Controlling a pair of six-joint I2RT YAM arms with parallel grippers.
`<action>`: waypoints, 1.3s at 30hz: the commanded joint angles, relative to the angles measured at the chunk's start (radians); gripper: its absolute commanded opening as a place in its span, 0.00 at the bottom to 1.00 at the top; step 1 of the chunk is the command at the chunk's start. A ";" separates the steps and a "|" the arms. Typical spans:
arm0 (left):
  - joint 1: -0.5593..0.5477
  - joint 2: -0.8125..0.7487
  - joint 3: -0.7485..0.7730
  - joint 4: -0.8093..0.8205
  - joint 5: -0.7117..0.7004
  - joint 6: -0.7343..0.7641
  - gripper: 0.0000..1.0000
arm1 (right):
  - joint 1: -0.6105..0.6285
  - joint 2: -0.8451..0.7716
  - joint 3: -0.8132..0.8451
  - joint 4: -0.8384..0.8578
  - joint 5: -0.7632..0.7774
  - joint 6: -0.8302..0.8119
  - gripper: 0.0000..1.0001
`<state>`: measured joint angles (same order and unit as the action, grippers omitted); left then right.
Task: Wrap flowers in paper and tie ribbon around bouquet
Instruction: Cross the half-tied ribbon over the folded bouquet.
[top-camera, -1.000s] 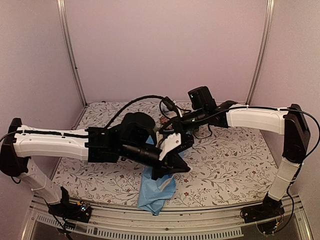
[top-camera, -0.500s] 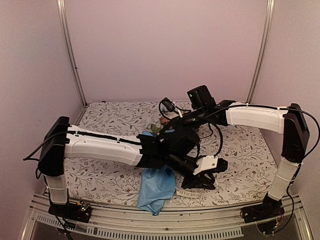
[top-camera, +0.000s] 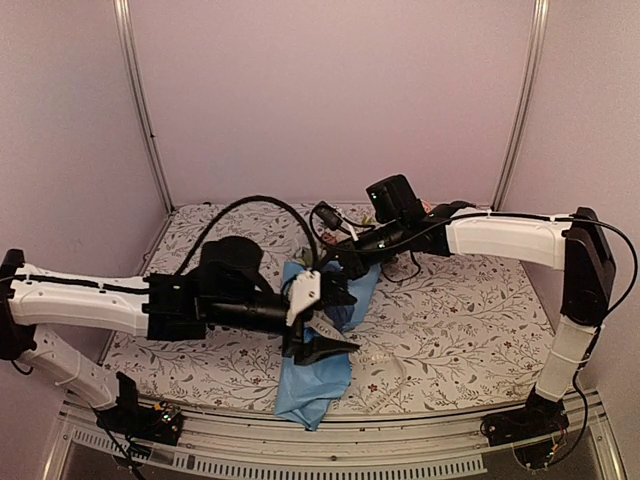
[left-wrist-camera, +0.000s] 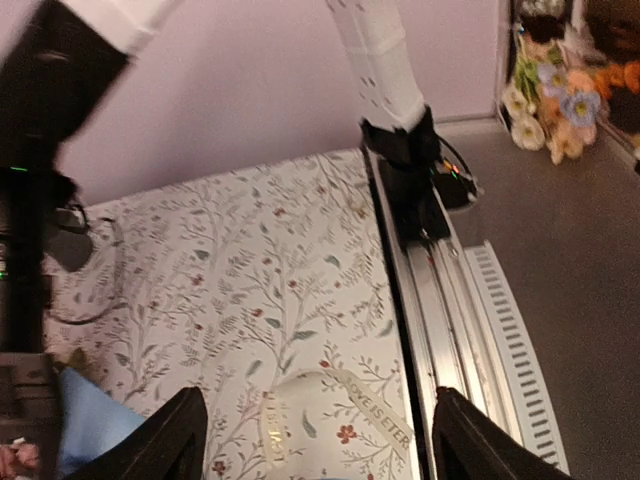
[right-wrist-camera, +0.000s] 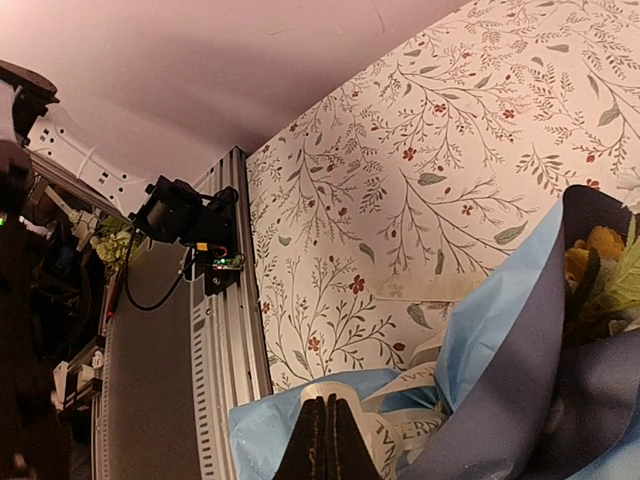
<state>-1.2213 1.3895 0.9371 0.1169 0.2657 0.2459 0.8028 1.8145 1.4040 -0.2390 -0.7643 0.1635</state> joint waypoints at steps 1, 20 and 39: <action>0.165 -0.176 -0.227 0.240 -0.161 -0.231 0.68 | 0.039 0.038 0.022 0.099 -0.015 0.089 0.00; 0.317 -0.122 -0.483 0.527 -0.225 -0.349 0.87 | 0.099 0.087 -0.020 0.375 -0.020 0.348 0.00; 0.364 0.007 -0.461 0.713 -0.150 -0.411 0.41 | 0.098 0.092 -0.029 0.398 0.008 0.385 0.00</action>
<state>-0.8692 1.3724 0.4549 0.7486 0.0803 -0.1398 0.8978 1.8866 1.3861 0.1158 -0.7662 0.5217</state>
